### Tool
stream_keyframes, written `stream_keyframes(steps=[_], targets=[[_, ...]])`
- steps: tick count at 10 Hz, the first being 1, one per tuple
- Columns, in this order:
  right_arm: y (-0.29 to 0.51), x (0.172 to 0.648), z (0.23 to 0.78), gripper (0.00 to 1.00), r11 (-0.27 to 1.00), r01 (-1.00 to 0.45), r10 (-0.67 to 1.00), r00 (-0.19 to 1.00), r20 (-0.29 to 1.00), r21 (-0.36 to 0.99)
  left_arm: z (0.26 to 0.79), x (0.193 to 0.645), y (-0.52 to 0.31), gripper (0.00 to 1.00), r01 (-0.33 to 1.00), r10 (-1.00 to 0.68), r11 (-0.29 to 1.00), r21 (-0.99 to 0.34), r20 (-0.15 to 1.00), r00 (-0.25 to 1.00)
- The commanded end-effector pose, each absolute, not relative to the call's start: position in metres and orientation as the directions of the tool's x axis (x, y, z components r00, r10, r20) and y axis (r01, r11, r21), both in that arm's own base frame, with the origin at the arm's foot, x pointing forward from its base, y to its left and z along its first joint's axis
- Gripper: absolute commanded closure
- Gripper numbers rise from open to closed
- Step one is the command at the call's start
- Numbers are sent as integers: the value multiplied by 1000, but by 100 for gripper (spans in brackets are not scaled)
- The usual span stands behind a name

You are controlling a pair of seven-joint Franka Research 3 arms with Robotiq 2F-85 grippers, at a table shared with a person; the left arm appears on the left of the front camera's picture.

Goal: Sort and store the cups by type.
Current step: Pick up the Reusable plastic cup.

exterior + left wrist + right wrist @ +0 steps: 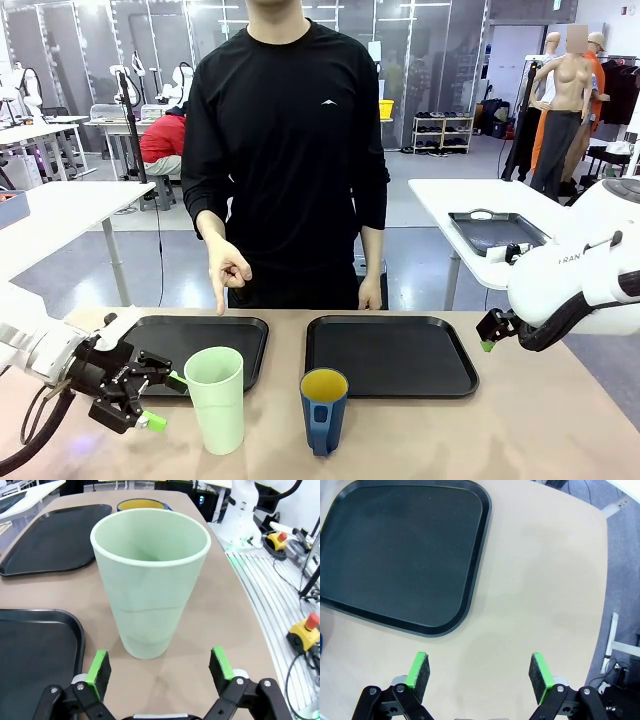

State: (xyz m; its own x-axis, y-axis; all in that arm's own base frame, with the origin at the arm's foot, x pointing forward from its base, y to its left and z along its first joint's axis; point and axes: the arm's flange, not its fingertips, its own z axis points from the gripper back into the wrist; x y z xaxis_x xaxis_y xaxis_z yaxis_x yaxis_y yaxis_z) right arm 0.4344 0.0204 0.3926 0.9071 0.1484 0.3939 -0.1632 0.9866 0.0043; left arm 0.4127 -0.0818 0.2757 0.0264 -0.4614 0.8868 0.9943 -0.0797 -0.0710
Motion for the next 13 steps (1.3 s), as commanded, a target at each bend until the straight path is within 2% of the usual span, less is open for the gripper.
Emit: stream_keyframes(steps=[1,5,8,13], targets=[[19,435,392,0,987,-161,145,908,393,9,269,416,-77,0,994,-371,-99,-44,929,4],[19,435,392,0,987,-161,145,908,393,9,253,414,-85,0,995,-211,-73,63,974,-77],[19,435,392,0,987,-161,145,908,393,9,243,415,-98,0,998,-170,-23,59,983,-62],[19,435,392,0,987,-161,145,908,393,9,236,412,-106,0,996,-167,-92,12,986,-27]])
